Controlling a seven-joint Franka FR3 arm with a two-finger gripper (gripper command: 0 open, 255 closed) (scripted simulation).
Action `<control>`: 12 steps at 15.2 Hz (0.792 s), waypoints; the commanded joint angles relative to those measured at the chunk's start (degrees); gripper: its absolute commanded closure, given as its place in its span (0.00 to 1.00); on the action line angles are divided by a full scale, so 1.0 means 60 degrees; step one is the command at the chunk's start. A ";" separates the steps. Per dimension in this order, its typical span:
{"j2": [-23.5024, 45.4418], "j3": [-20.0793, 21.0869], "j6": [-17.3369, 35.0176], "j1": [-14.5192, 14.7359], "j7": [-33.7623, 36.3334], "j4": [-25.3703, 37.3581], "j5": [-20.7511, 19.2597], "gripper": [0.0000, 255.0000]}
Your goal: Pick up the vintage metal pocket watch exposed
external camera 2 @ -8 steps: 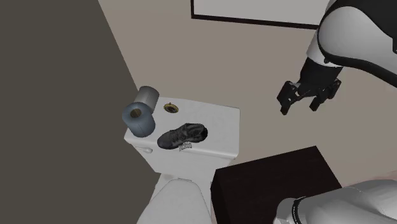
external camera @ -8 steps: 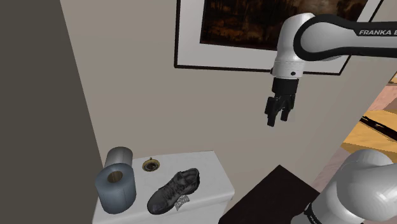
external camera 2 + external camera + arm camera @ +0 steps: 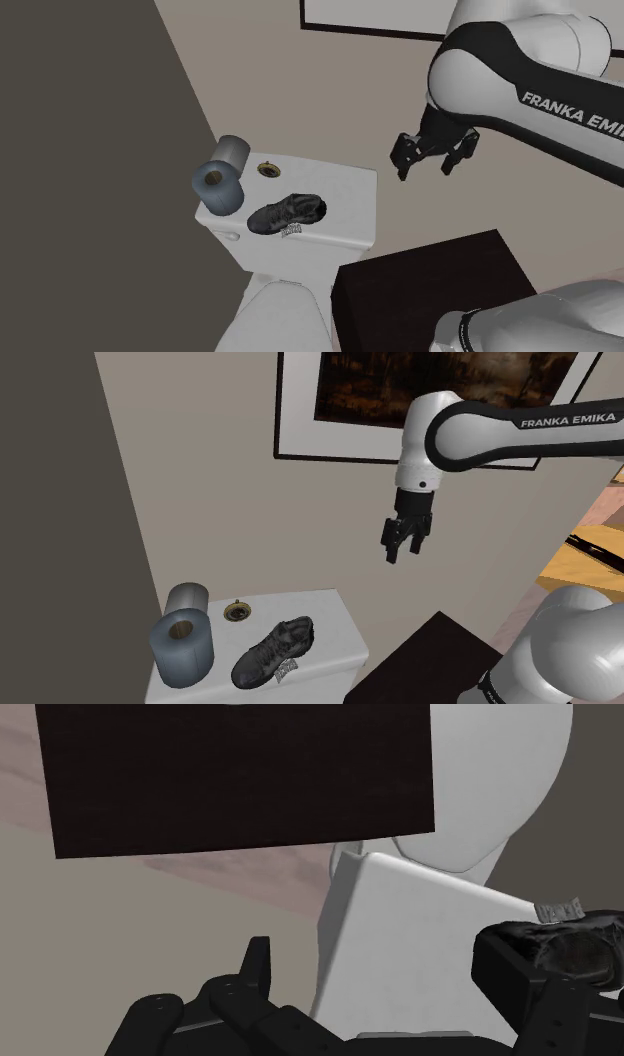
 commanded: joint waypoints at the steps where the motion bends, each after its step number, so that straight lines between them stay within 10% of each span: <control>1: 0.0449 0.0330 0.0534 0.0112 0.0350 0.0090 0.0174 0.00; 12: 0.3722 0.2012 0.3322 0.0452 0.2393 0.1340 0.0146 0.00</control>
